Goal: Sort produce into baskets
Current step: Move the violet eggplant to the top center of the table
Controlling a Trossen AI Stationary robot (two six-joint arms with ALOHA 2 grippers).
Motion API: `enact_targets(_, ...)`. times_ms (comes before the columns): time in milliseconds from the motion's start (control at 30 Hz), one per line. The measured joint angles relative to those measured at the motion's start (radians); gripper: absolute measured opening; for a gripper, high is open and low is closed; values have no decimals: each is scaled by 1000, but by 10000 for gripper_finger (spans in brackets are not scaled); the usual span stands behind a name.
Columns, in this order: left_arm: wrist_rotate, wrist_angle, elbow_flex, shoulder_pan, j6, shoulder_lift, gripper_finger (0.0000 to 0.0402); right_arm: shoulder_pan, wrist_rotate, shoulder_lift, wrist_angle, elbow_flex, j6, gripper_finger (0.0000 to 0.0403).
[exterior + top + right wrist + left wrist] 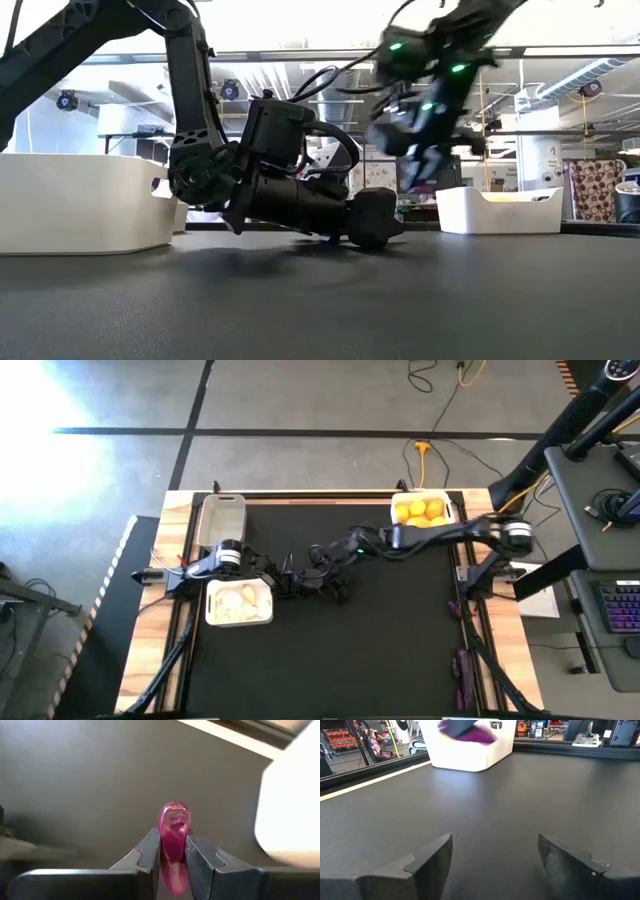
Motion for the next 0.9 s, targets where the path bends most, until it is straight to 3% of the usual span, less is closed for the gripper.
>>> enact_targets(167, 0, 2, 1, 1, 11, 0, 276, -40, -17, 185, 29, 150, -159, 65)
enact_targets(433, -3, 5, 1, 2, 19, 0, 276, -93, -21, 345, 27, 233, -163, 82)
enact_targets(767, -2, 7, 1, 6, 20, 0, 276, -84, -8, 324, 19, 225, -151, 167)
enact_targets(900, -2, 7, 1, 7, 20, 0, 276, -29, 76, 251, -50, 225, -150, 196)
